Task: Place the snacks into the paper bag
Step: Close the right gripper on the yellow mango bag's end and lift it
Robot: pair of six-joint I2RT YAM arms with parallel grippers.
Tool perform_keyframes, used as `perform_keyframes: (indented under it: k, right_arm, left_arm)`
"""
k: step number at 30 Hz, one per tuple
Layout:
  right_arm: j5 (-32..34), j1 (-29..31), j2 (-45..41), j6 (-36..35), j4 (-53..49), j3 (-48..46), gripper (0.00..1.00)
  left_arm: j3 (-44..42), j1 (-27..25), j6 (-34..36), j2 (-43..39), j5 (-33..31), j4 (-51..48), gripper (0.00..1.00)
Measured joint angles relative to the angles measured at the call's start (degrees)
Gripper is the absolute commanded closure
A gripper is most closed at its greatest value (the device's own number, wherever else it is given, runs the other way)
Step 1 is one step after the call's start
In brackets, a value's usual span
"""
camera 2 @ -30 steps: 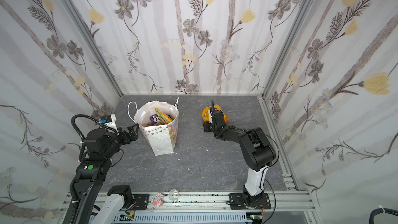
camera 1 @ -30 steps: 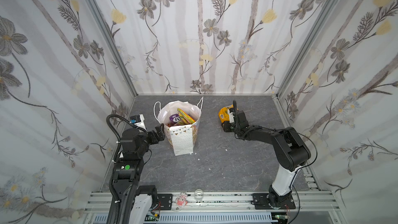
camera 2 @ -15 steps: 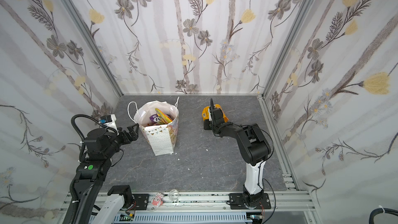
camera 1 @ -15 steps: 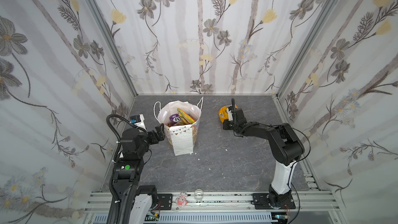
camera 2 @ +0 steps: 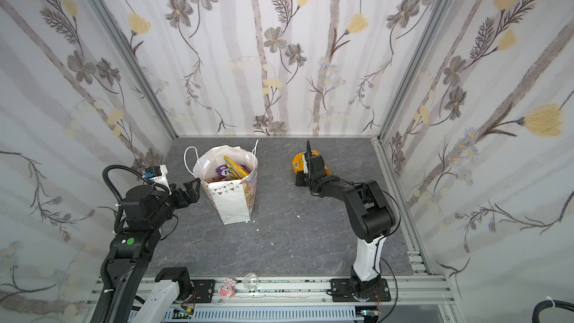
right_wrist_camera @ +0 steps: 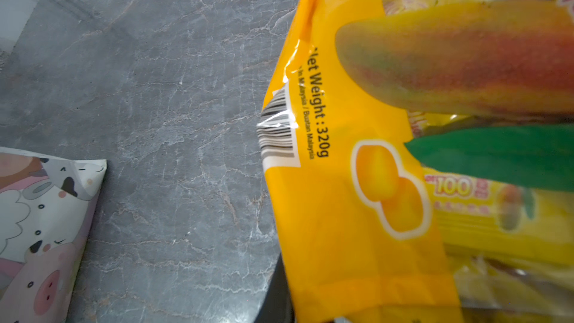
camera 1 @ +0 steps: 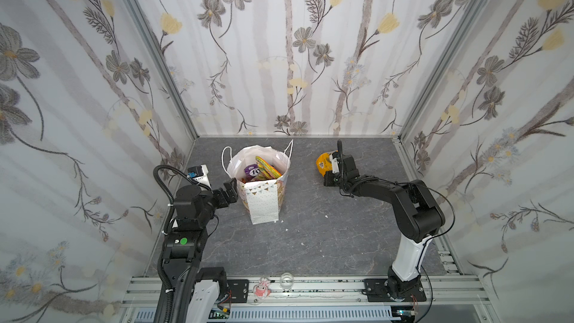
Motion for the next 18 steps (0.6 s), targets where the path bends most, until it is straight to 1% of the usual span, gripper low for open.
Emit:
perform_keyframes:
  k: [12,18]
  right_arm:
    - [-5.8,0.0,-8.0,0.1,0.2,-3.3,1.0]
    - [-7.1,0.0,-12.5,0.2,0.8,-4.9,1.0]
  left_arm:
    - [0.0,0.0,0.0,0.0,0.0,0.0,0.0]
    - [0.0,0.0,0.0,-0.1,0.0,0.0,0.0]
